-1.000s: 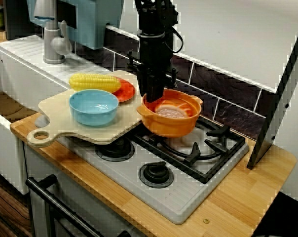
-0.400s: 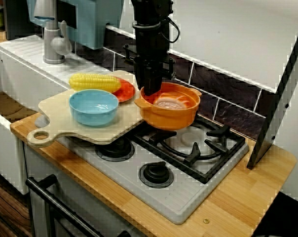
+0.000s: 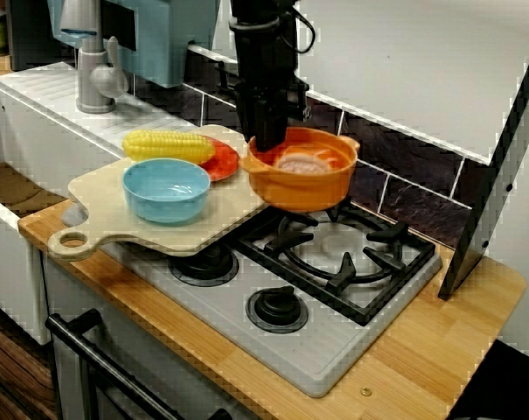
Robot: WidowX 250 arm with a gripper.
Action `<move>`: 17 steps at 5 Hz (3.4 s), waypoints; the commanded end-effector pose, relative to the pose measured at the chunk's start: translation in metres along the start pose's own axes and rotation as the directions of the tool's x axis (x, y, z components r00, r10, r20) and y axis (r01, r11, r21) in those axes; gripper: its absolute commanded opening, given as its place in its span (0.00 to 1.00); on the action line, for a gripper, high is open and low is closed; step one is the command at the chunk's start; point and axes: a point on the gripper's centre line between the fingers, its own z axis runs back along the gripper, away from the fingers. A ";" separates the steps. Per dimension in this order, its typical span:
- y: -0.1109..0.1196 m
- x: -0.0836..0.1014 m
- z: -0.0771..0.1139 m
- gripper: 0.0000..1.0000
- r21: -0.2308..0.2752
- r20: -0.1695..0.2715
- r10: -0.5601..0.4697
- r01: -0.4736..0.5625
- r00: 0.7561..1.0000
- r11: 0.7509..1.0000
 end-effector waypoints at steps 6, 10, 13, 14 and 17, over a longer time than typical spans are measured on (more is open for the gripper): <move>0.020 0.007 0.050 0.00 -0.013 0.101 0.043 -0.042 0.994 0.999; 0.045 0.014 0.052 0.00 0.041 0.125 0.086 -0.092 0.988 0.995; 0.046 0.022 0.050 0.00 0.043 0.120 0.087 -0.092 0.989 0.995; 0.035 0.029 0.044 0.00 0.042 0.107 0.062 -0.066 0.992 0.997; 0.025 0.031 0.043 0.00 0.022 0.094 0.041 -0.044 0.995 0.999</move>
